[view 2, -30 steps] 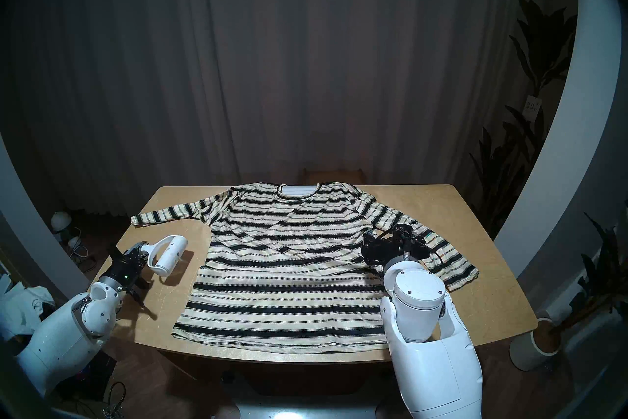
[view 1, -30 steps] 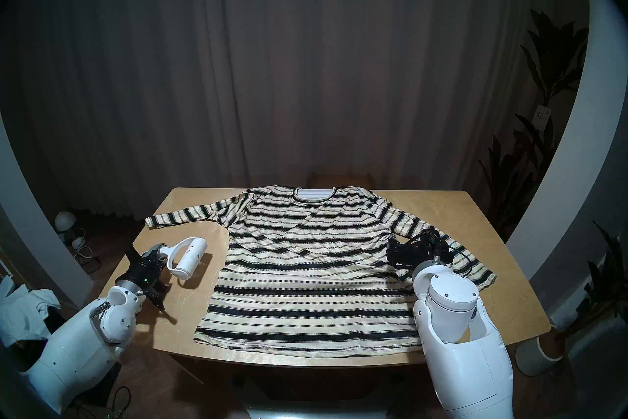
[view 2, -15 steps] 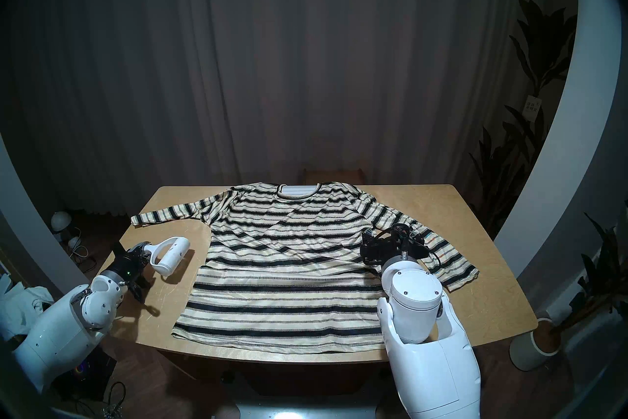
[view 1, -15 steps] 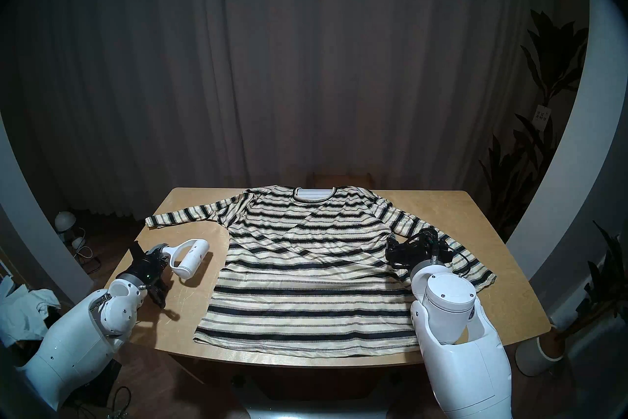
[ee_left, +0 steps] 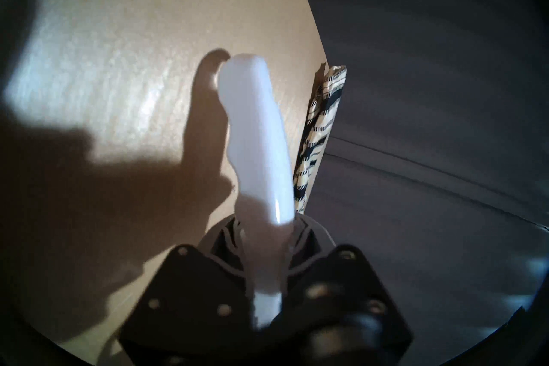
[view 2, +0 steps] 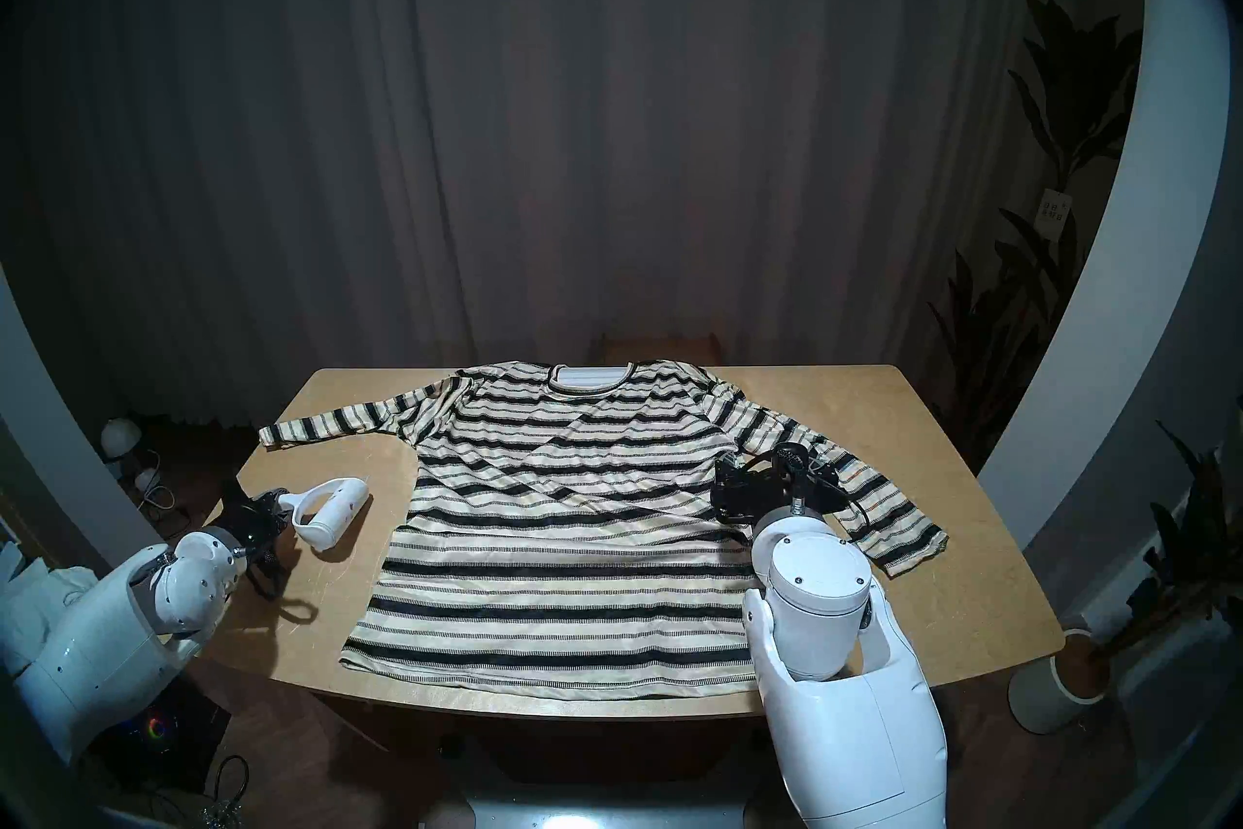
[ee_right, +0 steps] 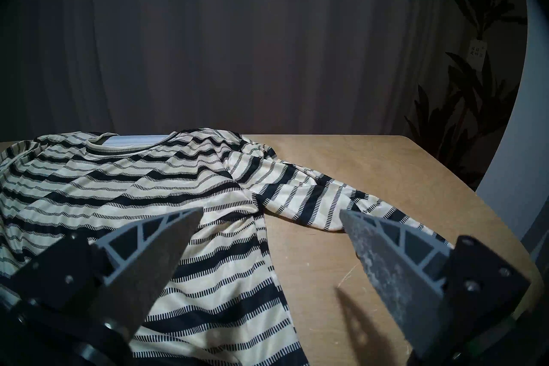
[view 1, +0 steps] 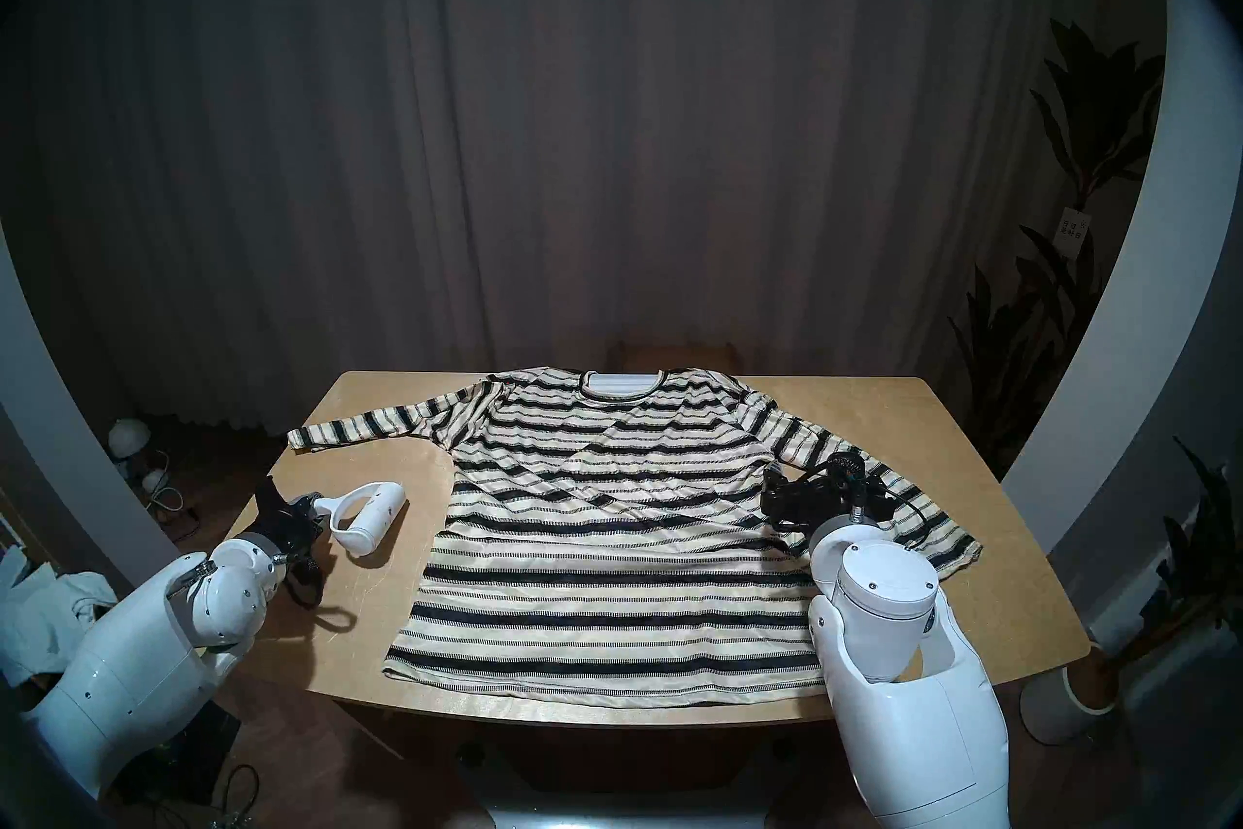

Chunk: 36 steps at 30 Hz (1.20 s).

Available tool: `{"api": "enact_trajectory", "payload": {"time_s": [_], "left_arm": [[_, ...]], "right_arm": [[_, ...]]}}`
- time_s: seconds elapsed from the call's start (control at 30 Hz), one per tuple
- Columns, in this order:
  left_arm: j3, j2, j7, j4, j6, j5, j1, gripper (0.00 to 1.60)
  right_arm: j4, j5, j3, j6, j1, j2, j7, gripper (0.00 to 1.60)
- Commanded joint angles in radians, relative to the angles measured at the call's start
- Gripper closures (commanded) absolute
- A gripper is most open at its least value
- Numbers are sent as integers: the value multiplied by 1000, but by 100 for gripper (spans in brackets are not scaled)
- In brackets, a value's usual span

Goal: Use the fur roller to clean a top

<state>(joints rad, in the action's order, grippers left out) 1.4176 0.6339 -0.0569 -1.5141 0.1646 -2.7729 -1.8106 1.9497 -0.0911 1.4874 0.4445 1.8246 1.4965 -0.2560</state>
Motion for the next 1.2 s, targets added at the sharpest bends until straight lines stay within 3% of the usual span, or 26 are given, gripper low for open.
{"api": "enact_trajectory", "payload": {"time_s": [0.0, 0.1, 0.13, 0.23, 0.27, 0.53, 0.63, 0.73, 0.9, 1.17], "left_arm": [[-8, -42, -51, -28, 41, 19, -9, 82], [-16, -43, -72, -28, 51, 27, 1, 80], [-15, -43, -74, -28, 51, 27, 2, 70], [-18, -54, -93, -37, 68, 34, 3, 5], [-13, -56, -96, -45, 82, 32, -4, 1], [32, -94, -122, -112, 138, 6, -82, 0], [70, -108, -122, -165, 168, -18, -147, 0], [66, -116, -137, -181, 189, -31, -157, 0], [102, -148, -150, -270, 291, -54, -231, 0], [148, -211, -144, -361, 431, -3, -321, 0]], "right_arm": [[11, -16, 14, -21, -4, 3, 6, 0], [8, -22, 21, -25, -4, 0, 7, 0], [7, -24, 24, -26, -4, -2, 8, 0], [5, -30, 32, -27, -4, -5, 10, 0], [4, -31, 34, -27, -4, -5, 11, 0], [0, -37, 46, -28, -2, -8, 18, 0], [-4, -41, 50, -30, -4, -10, 24, 0], [-6, -44, 52, -30, -5, -11, 27, 0], [-14, -50, 57, -32, -10, -13, 34, 0], [-31, -60, 64, -31, -19, -15, 42, 0]]}}
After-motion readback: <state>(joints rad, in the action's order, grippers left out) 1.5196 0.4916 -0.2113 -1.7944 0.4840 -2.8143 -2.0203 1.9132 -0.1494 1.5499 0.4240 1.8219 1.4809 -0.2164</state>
